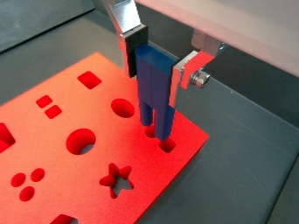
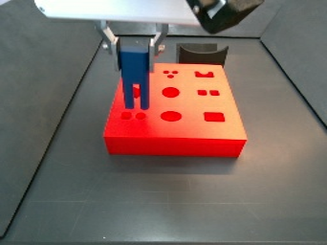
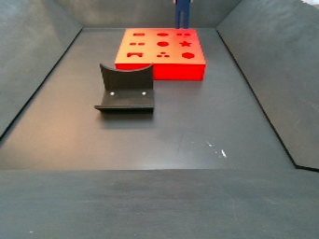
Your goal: Insert the square-circle object.
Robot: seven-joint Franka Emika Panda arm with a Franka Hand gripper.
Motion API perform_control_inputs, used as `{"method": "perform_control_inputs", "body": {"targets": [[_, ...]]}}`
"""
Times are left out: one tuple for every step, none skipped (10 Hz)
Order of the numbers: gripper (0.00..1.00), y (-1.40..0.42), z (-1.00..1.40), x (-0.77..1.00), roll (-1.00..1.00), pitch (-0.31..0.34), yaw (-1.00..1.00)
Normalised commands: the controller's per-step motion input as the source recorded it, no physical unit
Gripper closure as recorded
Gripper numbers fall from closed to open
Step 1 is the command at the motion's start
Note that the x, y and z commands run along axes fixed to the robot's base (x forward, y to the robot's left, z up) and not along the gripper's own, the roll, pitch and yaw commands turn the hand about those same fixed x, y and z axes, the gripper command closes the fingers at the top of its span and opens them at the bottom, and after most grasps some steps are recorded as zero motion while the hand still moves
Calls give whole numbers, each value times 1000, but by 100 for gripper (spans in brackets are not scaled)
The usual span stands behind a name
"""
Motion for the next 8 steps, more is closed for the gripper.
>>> {"method": "perform_control_inputs", "body": {"targets": [[100,0,-226,0,-66,-90,74],[100,0,-309,-134,0,-59,26],[100,0,-303,-143,0,-36,9],[100,0,-266,-120,37,-3,0],[100,0,-186,-97,23,-4,0],[100,-63,-131,-6,0,-34,37],[100,-106,-163,0,0,-36,74],[100,-69,-260,74,0,-36,54]]}}
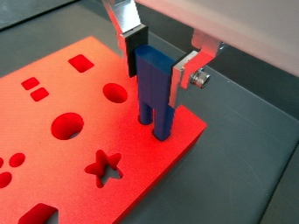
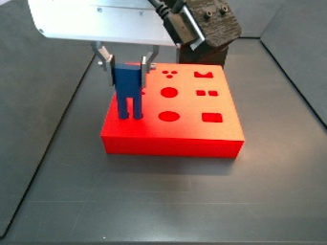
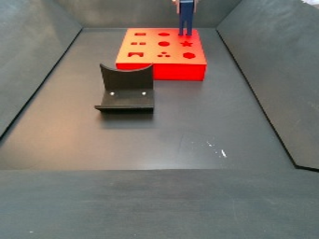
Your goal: Insert the square-circle object.
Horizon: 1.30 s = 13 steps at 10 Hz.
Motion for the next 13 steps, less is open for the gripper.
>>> {"method": "perform_control_inputs", "body": {"targets": [[100,-49,-457,0,11,-63,23],[100,-23,-651,26,0,-103,3],[100,0,-737,0,23,-99,0],[100,0,-803,0,90,-74,0],[100,0,-840,0,133,-66,29],[100,-6,-946,0,129,-104,43],[100,-40,-957,0,107,-111,37],[100,-49,-991,0,104,-100,40],[100,-49,-1000,0,107,-81,46],[100,-66,-1000,0,77,-69,51],[100,-91,-1000,0,44,-66,34],[100,-117,-1000,0,34,-66,17],[100,-131,-1000,0,29,-64,9]]}}
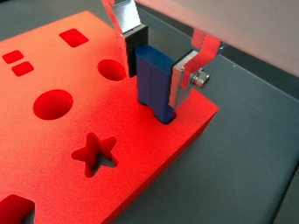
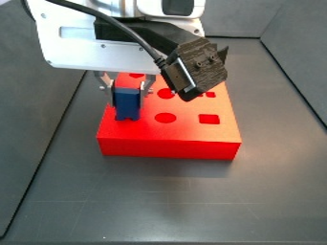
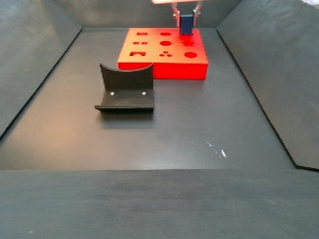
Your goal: Insert the square-circle object.
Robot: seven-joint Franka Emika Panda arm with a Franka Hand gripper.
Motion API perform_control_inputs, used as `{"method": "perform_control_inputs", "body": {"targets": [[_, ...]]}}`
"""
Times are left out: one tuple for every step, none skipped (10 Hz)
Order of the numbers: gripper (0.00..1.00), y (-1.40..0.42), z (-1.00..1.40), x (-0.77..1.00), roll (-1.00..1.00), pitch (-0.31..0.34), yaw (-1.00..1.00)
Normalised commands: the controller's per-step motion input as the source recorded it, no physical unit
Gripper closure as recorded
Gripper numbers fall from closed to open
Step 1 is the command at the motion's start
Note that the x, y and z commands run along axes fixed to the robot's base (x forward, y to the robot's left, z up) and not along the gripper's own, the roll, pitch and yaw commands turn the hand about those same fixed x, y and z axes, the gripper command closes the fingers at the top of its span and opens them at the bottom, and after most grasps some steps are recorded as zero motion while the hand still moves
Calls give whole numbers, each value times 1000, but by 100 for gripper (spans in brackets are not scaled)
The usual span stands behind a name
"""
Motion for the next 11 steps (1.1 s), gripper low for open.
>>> {"method": "perform_control_inputs", "body": {"targets": [[100,-63,-1000,3,31,-66,0],[100,0,-137,20,164,64,6],[100,-109,-77,0,6,-16,0],[100,0,-517,66,-123,-289,0],[100,0,-454,11,-100,-393,0],[100,0,-486,0,-103,-379,0],[100,17,-543,0,-87,-347,0],[100,0,-706,-71,9,-270,0],[100,-111,-386,0,226,0,0],[100,-91,-260,23,219,124,0],[100,0,0,0,0,0,0]]}}
